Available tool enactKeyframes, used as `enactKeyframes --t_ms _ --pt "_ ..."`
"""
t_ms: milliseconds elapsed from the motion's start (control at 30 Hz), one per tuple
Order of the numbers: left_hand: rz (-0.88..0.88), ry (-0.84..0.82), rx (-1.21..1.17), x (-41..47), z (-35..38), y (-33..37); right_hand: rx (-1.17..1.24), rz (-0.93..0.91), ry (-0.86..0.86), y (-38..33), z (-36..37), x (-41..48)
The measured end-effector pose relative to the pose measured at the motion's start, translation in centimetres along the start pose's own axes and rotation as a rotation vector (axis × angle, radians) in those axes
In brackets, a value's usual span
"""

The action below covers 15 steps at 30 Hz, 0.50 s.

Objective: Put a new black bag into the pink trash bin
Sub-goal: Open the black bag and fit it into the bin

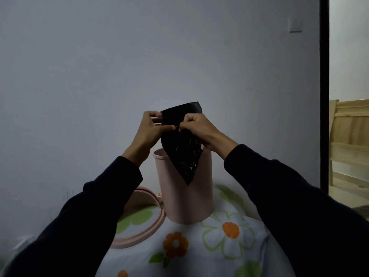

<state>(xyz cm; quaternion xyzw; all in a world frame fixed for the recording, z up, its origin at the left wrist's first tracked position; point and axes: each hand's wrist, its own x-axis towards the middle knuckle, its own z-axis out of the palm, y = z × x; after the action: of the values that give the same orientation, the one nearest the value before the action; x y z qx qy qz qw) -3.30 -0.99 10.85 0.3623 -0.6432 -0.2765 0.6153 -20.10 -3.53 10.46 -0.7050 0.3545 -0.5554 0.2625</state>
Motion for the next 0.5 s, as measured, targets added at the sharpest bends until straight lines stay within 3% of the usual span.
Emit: enactKeyframes --t_ms 167,333,500 --pt "0.163 0.044 0.110 0.3 -0.4 -0.1 0.050 -0.022 -0.016 0.0 -0.1 0.0" --pt "0.193 -0.110 0.383 1.1 -0.7 0.1 0.113 -0.003 -0.039 -0.4 -0.7 -0.2" --pt "0.170 -0.205 0.502 1.1 -0.2 -0.6 -0.028 0.027 -0.048 -0.6 -1.3 -0.3"
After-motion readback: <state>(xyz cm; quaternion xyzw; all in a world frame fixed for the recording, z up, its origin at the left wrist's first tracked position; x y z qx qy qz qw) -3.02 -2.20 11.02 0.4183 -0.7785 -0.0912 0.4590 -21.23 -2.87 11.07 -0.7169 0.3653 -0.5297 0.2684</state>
